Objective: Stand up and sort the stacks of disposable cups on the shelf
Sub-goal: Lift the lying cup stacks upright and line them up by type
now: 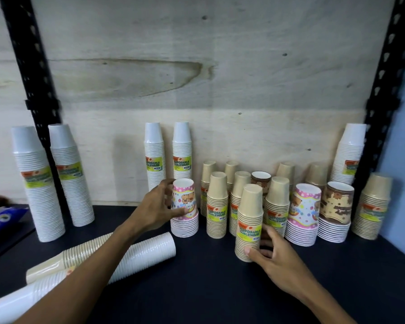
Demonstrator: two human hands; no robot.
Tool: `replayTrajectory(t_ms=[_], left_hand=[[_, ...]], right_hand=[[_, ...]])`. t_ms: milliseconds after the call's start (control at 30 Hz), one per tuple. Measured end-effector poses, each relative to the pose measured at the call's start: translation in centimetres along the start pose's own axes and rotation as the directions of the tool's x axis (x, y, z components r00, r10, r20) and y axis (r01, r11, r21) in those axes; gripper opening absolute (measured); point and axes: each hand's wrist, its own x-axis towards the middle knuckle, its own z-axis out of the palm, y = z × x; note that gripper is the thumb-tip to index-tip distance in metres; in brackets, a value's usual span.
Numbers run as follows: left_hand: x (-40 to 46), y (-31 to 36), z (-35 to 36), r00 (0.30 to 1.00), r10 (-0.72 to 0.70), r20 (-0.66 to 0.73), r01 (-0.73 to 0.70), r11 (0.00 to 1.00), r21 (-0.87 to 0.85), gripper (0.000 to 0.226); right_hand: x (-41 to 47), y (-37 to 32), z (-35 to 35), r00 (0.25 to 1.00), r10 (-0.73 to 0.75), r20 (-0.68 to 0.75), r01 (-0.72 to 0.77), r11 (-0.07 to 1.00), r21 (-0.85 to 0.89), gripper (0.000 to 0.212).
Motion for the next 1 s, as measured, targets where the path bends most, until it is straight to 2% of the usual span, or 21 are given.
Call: replayTrajectory(t_ms=[200,433,633,833,900,1000], left_hand=[[-0.4,0.5,0.0,0.999,-0.006,0.042,0.008,0.998,-0.056,0.081],[-0.8,0.8,-0.1,0.998,-0.006,0.065,0.009,0.999,-0.046,0.078],[-1.2,0.7,-0.3,0.998,-0.034,0.059,0.035,0.999,-0.024,0.081],[-2.9,-0.1,-2.0,0.998,-0.069,0.007,0.069,0.997,0.025,0.079],[-3.6,-0.8,-3.4,0.996,-0.093,-0.020,0.094,0.993,0.069,0.070],[-5.1,-1.7,-6.2,0.990,-0.139,-0.011,0.140,0.980,0.140,0.050]], right_hand=[[0.0,-0.1,0.2,1.000,-0.011,-0.018,0.012,1.000,0.009,0.058],[-0.2,-0.2,0.2,1.000,0.005,-0.010,-0.005,1.000,0.004,0.065],[-0.2,-0.1,0.4,1.000,0.001,-0.029,-0.001,1.000,-0.016,0.065],[-1.1,-0.3,0.3,0.993,0.016,-0.116,-0.018,1.000,-0.018,0.068],[-1.8,-0.6,0.3,0.969,-0.033,-0.244,0.008,0.995,-0.102,0.057],[-3.1,-2.2,0.9,0.871,-0.284,-0.400,0.176,0.942,-0.286,0.038]])
